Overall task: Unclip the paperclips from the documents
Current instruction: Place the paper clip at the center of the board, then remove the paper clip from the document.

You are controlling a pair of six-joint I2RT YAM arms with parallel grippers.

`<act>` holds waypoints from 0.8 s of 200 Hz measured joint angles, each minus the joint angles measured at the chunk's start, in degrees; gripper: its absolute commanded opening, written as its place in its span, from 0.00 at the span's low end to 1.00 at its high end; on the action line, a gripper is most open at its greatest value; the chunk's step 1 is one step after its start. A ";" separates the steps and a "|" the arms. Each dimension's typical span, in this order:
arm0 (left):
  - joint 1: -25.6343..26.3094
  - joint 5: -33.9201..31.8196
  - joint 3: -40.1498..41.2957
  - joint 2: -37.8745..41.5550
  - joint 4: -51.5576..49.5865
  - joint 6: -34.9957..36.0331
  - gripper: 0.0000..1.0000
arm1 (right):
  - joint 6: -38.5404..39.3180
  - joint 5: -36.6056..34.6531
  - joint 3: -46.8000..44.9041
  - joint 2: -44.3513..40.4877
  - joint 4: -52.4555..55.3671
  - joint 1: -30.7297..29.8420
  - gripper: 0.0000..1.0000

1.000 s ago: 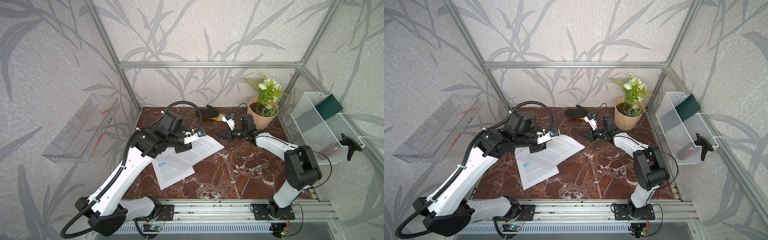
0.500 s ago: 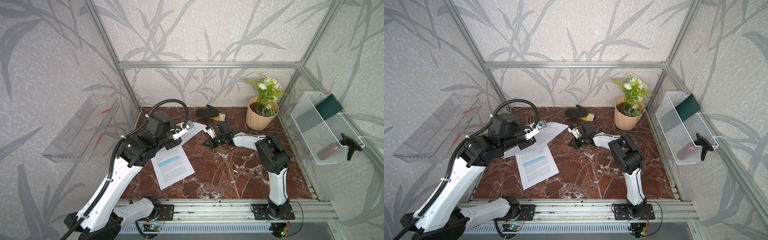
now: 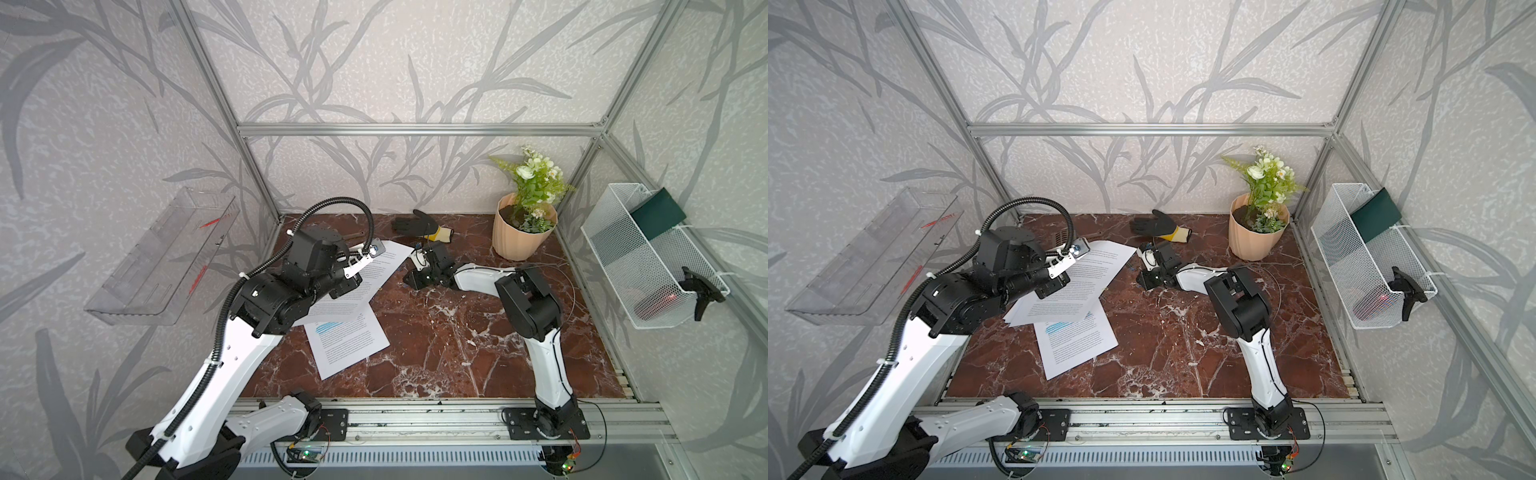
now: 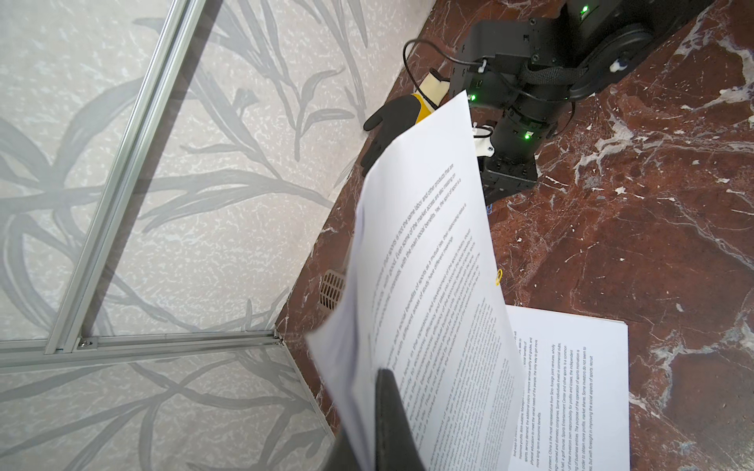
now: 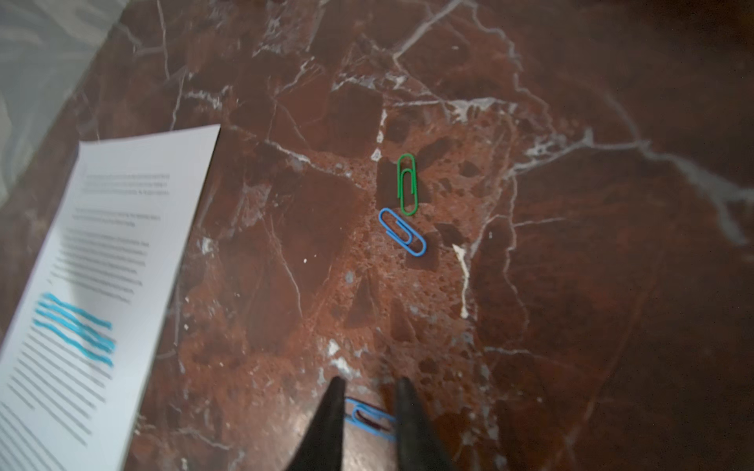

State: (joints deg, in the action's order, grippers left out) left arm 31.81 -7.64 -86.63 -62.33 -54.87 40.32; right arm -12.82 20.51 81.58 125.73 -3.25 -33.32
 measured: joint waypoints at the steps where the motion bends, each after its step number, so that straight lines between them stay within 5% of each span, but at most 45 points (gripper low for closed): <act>1: 0.00 0.00 0.00 0.00 0.00 0.00 0.00 | 0.07 0.07 0.00 0.00 -0.02 0.00 0.57; 19: 0.00 0.04 0.00 0.15 0.02 0.00 0.00 | -1.55 0.92 -2.58 -0.35 -4.92 0.09 0.69; 88: 0.00 2.95 -1.86 -1.42 -0.44 -0.39 0.00 | -14.84 14.43 -27.74 -9.42 -38.14 9.31 0.72; 125: -0.09 8.31 -5.07 -3.78 -0.42 -1.62 0.00 | -24.35 23.56 -32.15 -11.54 -60.67 9.01 0.70; 160: -0.28 14.16 -9.20 -6.05 -0.33 -2.86 0.00 | -27.87 27.91 -32.17 -13.31 -70.23 6.69 0.71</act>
State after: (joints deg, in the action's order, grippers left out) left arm 31.53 6.52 -95.83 -68.38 -55.20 37.45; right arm -40.69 48.42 49.41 112.42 -73.47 -26.63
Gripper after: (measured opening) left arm 0.048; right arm 0.713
